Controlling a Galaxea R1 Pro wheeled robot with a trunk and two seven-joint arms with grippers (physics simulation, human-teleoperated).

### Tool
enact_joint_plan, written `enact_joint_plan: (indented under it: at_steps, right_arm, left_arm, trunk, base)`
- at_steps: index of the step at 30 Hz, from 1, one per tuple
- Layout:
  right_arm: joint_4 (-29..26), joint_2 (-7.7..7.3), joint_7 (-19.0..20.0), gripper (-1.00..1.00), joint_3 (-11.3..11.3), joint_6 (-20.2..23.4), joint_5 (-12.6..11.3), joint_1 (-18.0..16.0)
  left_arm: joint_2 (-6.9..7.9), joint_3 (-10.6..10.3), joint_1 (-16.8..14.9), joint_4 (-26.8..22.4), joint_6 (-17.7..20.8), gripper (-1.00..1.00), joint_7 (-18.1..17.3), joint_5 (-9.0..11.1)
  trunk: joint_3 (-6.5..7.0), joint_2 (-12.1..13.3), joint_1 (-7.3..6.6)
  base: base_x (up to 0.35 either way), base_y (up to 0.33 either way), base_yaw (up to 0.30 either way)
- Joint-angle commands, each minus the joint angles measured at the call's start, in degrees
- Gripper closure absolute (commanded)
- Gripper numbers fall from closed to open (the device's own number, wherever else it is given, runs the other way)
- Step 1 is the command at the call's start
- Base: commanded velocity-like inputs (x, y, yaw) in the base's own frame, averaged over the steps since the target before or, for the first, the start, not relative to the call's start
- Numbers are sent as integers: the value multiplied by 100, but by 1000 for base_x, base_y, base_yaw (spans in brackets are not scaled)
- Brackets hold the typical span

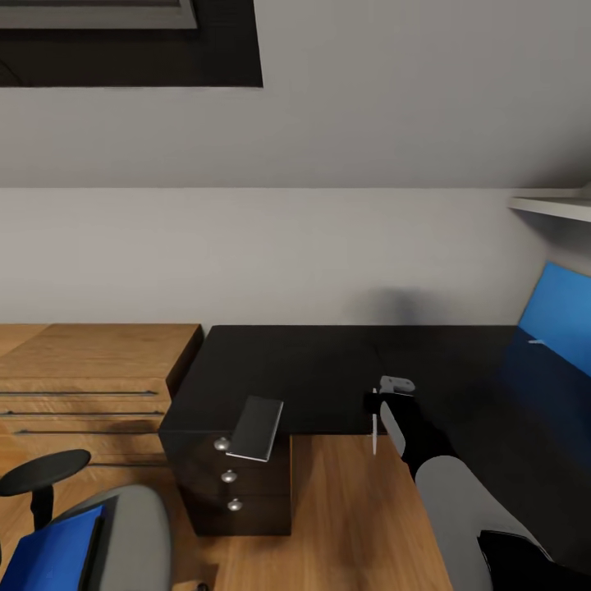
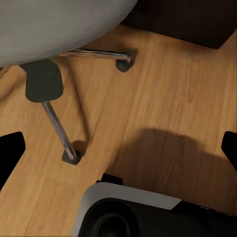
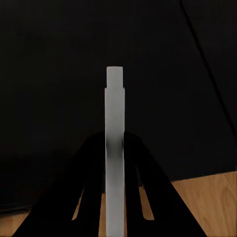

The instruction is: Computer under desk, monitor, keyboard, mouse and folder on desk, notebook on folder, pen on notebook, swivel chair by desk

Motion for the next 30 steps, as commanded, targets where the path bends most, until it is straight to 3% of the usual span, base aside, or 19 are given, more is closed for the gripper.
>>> enact_joint_plan:
  at_steps: [1, 16, 30]
  right_arm:
    - [-10, 6, -8, 100, -22, 27, 5, -3]
    - [-9, 1, -8, 100, -22, 28, 5, -3]
    - [-15, -4, -8, 100, -30, 28, 16, -3]
  left_arm:
    - [-3, 22, 2, -10, 4, -100, -56, 48]
    - [-3, 23, 2, -10, 0, -100, -58, 48]
    - [-3, 19, 2, -10, -1, -100, -60, 48]
  trunk:
    - [-5, -3, 4]
    - [-5, -3, 4]
    - [-5, -3, 4]
  base:
    - [328, 0, 0]
    - [307, 0, 0]
    - [184, 0, 0]
